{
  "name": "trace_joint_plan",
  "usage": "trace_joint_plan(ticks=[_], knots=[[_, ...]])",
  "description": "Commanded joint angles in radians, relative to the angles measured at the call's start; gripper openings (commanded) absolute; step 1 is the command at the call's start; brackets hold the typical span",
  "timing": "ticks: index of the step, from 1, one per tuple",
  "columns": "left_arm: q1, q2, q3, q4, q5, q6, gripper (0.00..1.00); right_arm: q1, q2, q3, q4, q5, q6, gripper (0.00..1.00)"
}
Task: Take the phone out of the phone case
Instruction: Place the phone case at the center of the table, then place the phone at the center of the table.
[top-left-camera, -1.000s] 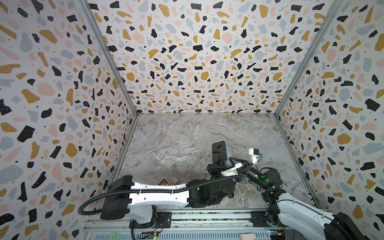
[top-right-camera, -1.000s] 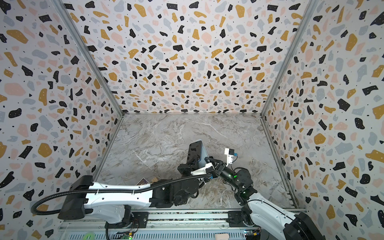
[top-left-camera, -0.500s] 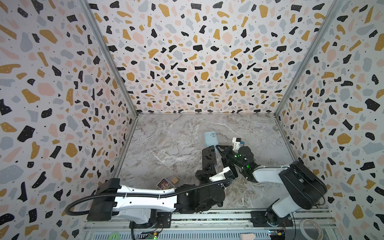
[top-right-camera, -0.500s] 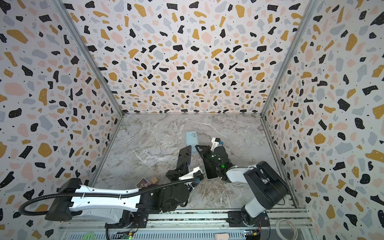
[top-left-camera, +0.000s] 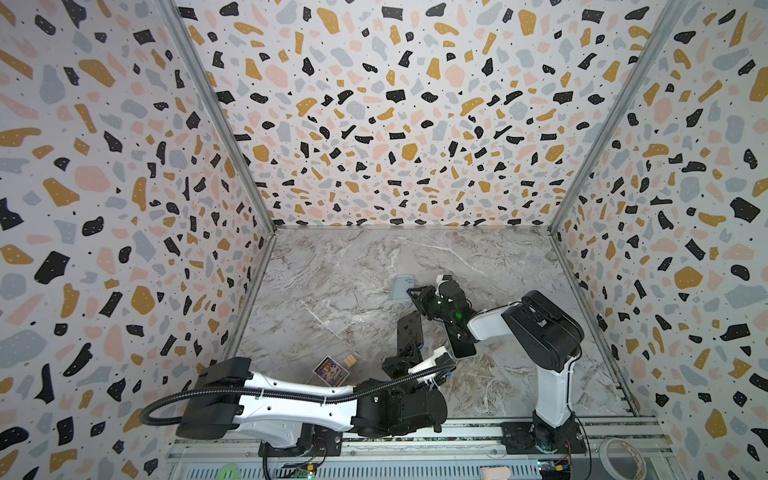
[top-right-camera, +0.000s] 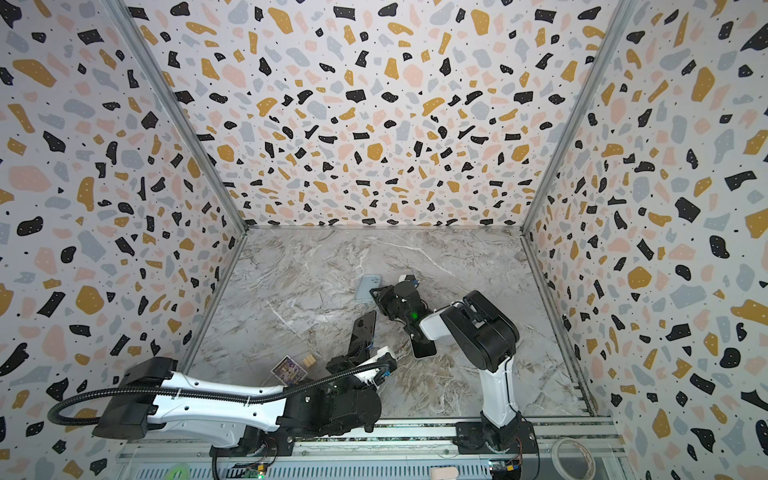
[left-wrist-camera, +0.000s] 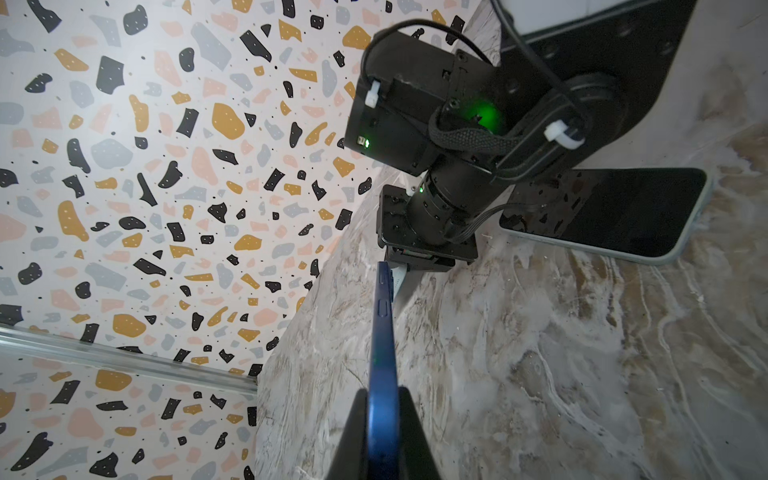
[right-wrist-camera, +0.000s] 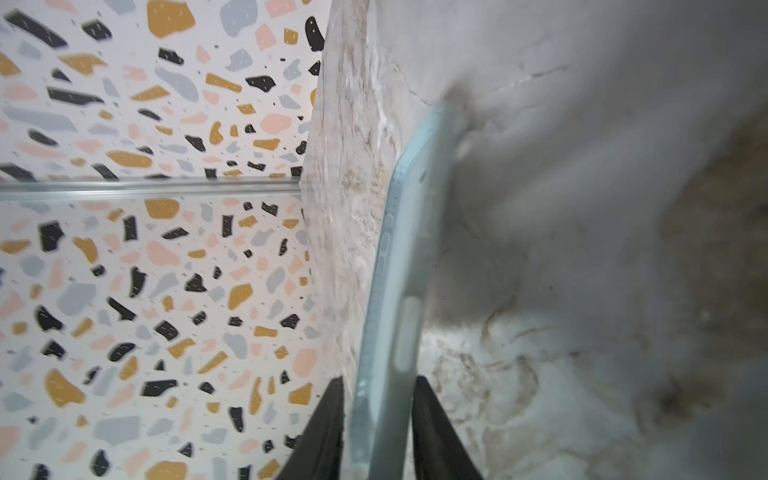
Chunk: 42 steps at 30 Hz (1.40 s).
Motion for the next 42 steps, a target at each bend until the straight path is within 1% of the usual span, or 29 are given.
trace_joint_plan(ticks=[1, 2, 3, 4, 5, 7, 10, 13, 15, 17, 18, 20, 22, 24, 28, 31, 36, 42], knots=[[-0.002, -0.005, -0.016, 0.018, -0.024, -0.084, 0.00, -0.001, -0.005, 0.001, -0.011, -0.014, 0.030, 0.70], [-0.003, -0.005, -0.025, 0.023, -0.020, -0.089, 0.00, -0.002, -0.010, -0.010, 0.015, -0.028, 0.036, 0.79], [-0.004, -0.006, -0.031, 0.025, -0.020, -0.092, 0.00, -0.002, -0.019, -0.021, 0.033, -0.034, 0.039, 0.82], [-0.004, -0.004, -0.037, 0.025, -0.018, -0.102, 0.00, -0.004, -0.040, -0.038, 0.046, -0.032, 0.039, 0.87], [-0.005, -0.001, -0.043, 0.029, -0.015, -0.106, 0.00, -0.006, -0.069, -0.057, 0.050, -0.026, 0.030, 0.90], [-0.004, 0.006, -0.057, 0.048, -0.003, -0.108, 0.00, -0.019, -0.133, -0.086, 0.003, -0.010, -0.006, 0.92], [-0.003, 0.039, -0.085, 0.092, 0.000, -0.113, 0.00, -0.054, -0.256, -0.155, -0.022, -0.002, -0.044, 0.99], [-0.002, 0.093, -0.090, 0.114, -0.006, -0.113, 0.00, -0.104, -0.384, -0.192, -0.091, -0.015, -0.096, 0.99], [0.006, 0.125, -0.093, 0.136, -0.009, -0.104, 0.00, -0.136, -0.463, -0.209, -0.123, -0.046, -0.136, 0.99], [0.032, 0.156, -0.110, 0.188, 0.003, -0.072, 0.00, -0.167, -0.541, -0.230, -0.152, -0.092, -0.167, 0.99], [0.041, 0.170, -0.098, 0.170, 0.006, -0.072, 0.00, -0.178, -0.576, -0.246, -0.153, -0.104, -0.176, 0.99], [0.053, 0.186, -0.098, 0.207, -0.009, -0.026, 0.00, -0.197, -0.658, -0.287, -0.169, -0.120, -0.195, 0.99], [0.082, 0.192, -0.106, 0.236, 0.037, 0.006, 0.00, -0.207, -0.730, -0.308, -0.213, -0.136, -0.224, 0.99], [0.099, 0.209, -0.090, 0.221, 0.068, 0.015, 0.00, -0.221, -0.794, -0.337, -0.250, -0.153, -0.237, 0.99], [0.128, 0.244, -0.065, 0.199, 0.133, 0.025, 0.00, -0.253, -0.937, -0.438, -0.251, -0.153, -0.213, 0.99], [0.143, 0.275, -0.067, 0.228, 0.147, 0.062, 0.00, -0.276, -1.025, -0.488, -0.272, -0.141, -0.204, 0.99], [0.153, 0.295, -0.081, 0.273, 0.162, 0.095, 0.00, -0.303, -1.117, -0.510, -0.320, -0.148, -0.197, 0.99], [0.155, 0.288, -0.129, 0.333, 0.174, 0.126, 0.00, -0.315, -1.143, -0.523, -0.332, -0.165, -0.202, 0.99]])
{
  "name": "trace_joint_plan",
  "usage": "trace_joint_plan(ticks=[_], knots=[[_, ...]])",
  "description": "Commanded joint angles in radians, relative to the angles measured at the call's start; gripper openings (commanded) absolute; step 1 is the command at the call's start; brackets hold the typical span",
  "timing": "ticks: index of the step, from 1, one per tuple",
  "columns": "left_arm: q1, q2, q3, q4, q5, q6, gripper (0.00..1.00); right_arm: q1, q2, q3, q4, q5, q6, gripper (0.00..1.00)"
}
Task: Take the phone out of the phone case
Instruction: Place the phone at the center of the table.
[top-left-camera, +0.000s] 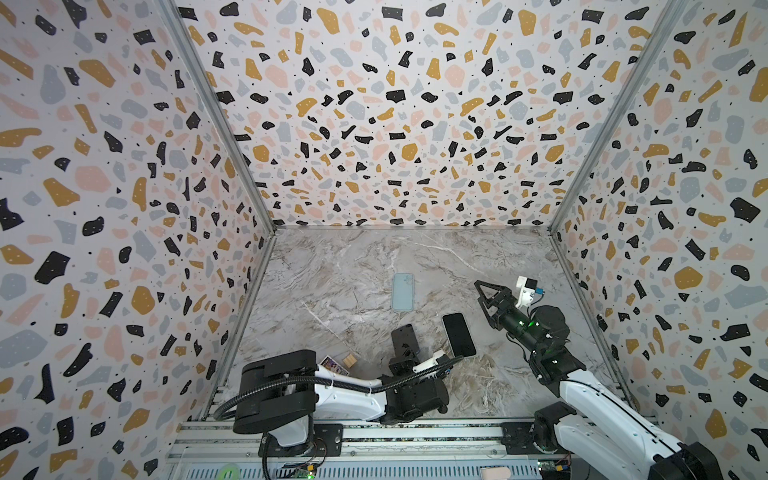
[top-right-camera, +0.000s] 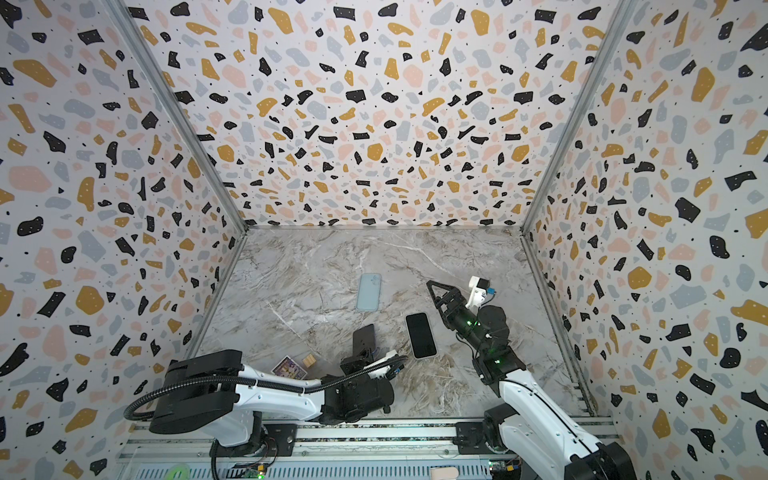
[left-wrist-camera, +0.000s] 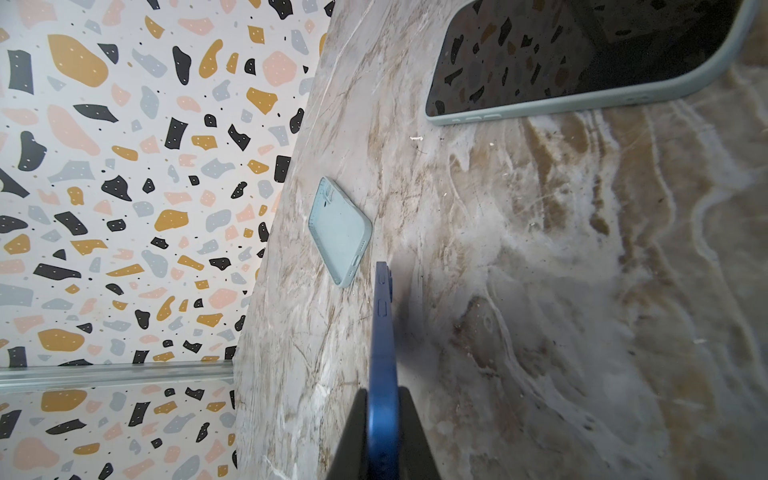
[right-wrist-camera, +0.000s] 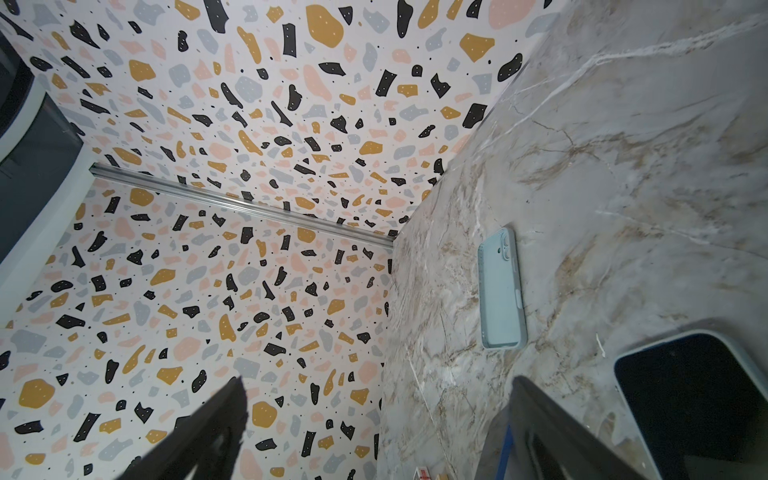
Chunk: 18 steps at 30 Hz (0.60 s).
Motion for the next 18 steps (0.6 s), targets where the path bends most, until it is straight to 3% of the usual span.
trace_joint_plan(ticks=[1, 5, 7, 9, 18], knots=[[0.003, -0.003, -0.027, 0.068, 0.010, 0.028, 0.00, -0.006, -0.007, -0.014, -0.020, -0.024, -0.009, 0.99], [0.004, 0.012, -0.015, 0.040, -0.012, 0.023, 0.02, -0.010, 0.002, -0.032, -0.057, -0.035, -0.007, 0.99], [0.004, 0.009, -0.015, 0.035, -0.016, 0.022, 0.23, -0.010, 0.005, -0.018, -0.138, -0.036, -0.038, 0.99], [0.003, 0.003, -0.014, 0.033, -0.016, 0.021, 0.33, -0.011, 0.010, 0.004, -0.242, -0.024, -0.081, 0.99], [0.002, 0.024, -0.009, -0.001, -0.030, 0.021, 0.47, -0.016, -0.028, -0.038, -0.298, -0.035, -0.110, 0.99]])
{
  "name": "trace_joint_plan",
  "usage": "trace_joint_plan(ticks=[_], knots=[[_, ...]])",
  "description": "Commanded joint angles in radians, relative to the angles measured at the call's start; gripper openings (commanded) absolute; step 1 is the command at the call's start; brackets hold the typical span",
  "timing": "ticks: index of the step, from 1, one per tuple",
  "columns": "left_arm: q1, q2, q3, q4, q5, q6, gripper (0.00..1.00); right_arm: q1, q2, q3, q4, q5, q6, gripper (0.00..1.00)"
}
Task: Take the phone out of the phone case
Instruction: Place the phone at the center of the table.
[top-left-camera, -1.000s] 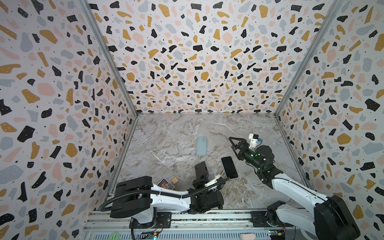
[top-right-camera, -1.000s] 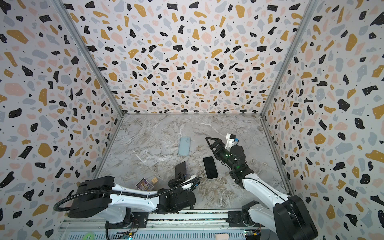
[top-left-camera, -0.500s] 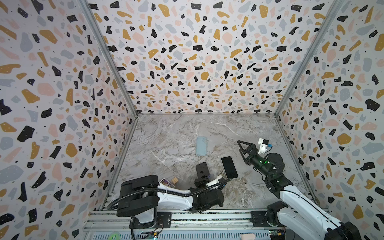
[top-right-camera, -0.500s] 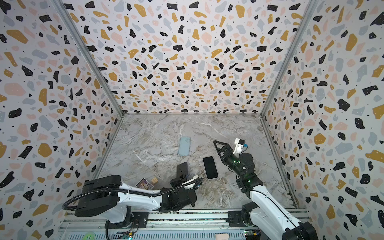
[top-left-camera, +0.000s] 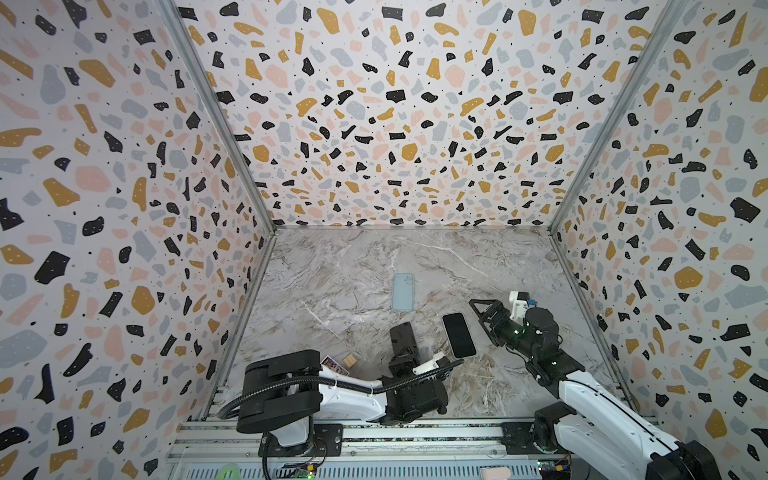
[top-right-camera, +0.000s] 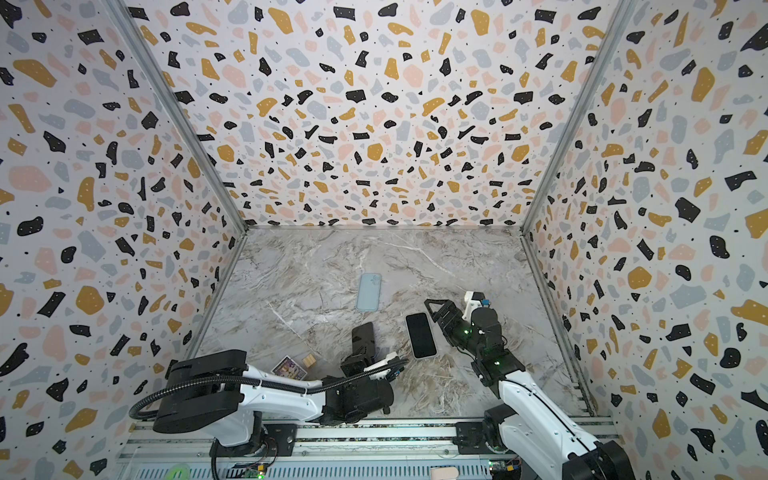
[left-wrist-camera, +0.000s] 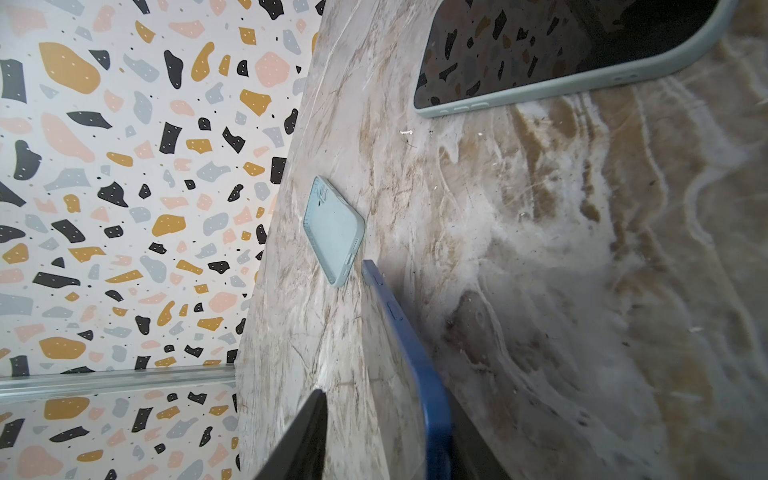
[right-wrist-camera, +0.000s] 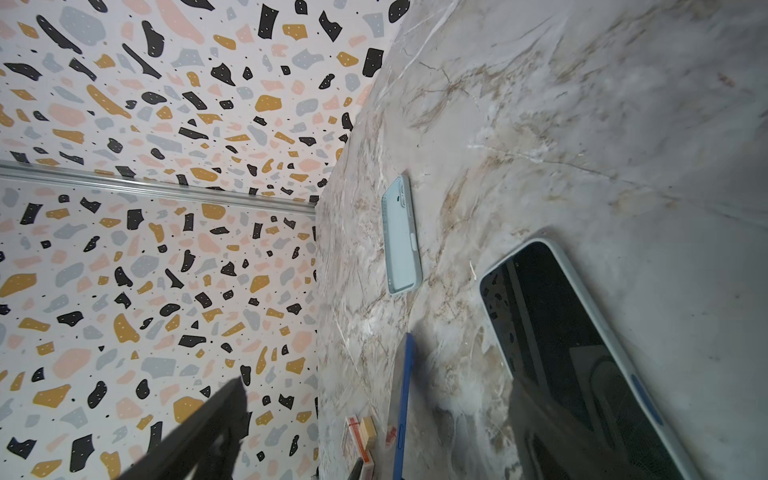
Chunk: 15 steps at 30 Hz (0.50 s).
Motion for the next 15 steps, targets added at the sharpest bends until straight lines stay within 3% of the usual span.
trace_joint_plan(ticks=[1, 8, 15], knots=[[0.002, -0.001, 0.005, -0.018, -0.032, -0.009, 0.48, -0.006, -0.036, -0.010, -0.054, -0.013, -0.034, 0.99], [-0.008, 0.008, 0.040, -0.119, -0.036, -0.067, 0.52, -0.049, -0.108, -0.057, -0.091, -0.042, -0.029, 0.99], [-0.023, -0.056, 0.077, -0.259, 0.046, -0.185, 0.58, -0.103, -0.161, -0.061, -0.142, -0.085, -0.041, 0.99]])
